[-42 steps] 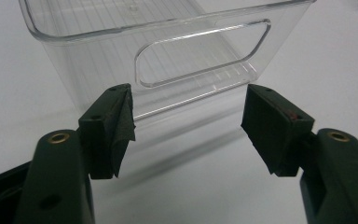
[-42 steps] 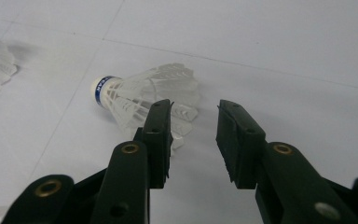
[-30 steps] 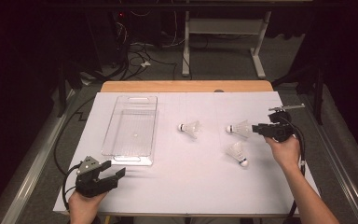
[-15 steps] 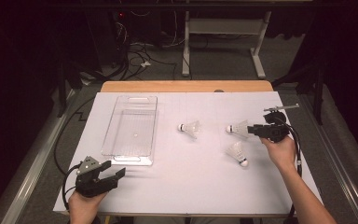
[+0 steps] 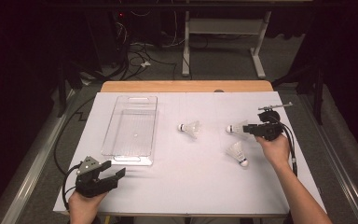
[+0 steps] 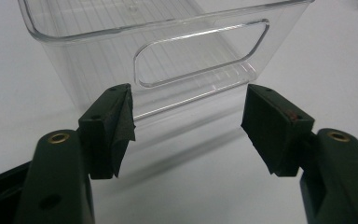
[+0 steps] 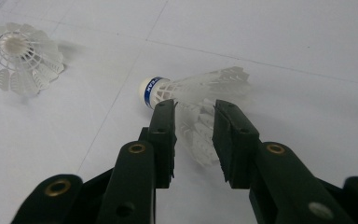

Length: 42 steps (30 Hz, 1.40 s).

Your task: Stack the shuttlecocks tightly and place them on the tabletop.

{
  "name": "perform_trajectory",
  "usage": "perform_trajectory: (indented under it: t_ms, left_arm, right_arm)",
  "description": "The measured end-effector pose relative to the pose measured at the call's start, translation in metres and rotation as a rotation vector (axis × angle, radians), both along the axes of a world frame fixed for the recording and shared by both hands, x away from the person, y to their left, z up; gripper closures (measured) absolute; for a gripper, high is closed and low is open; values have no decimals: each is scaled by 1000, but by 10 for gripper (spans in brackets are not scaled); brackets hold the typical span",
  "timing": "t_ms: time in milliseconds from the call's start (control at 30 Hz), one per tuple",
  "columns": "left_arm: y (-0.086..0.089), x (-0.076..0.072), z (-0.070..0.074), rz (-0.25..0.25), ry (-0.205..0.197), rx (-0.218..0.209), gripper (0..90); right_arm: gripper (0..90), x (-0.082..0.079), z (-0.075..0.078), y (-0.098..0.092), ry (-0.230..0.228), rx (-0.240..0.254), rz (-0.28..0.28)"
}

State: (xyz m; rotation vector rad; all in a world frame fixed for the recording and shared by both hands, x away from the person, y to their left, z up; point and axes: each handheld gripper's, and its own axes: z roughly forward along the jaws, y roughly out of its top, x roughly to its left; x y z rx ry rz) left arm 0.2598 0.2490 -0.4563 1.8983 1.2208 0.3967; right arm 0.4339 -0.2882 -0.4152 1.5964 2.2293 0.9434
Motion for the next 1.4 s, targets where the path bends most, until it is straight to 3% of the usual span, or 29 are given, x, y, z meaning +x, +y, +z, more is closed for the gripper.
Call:
perform_trajectory:
  t_ms: [767, 1267, 1400]
  left_arm:
    - [0, 0, 0, -1, 1, 5, 347]
    - [0, 0, 0, -2, 1, 5, 347]
    - [0, 0, 0, -2, 0, 4, 347]
  right_arm:
    - [807, 8, -8, 8, 31, 1, 40]
    - [896, 8, -7, 9, 33, 46, 70]
    - [900, 9, -3, 13, 35, 35, 84]
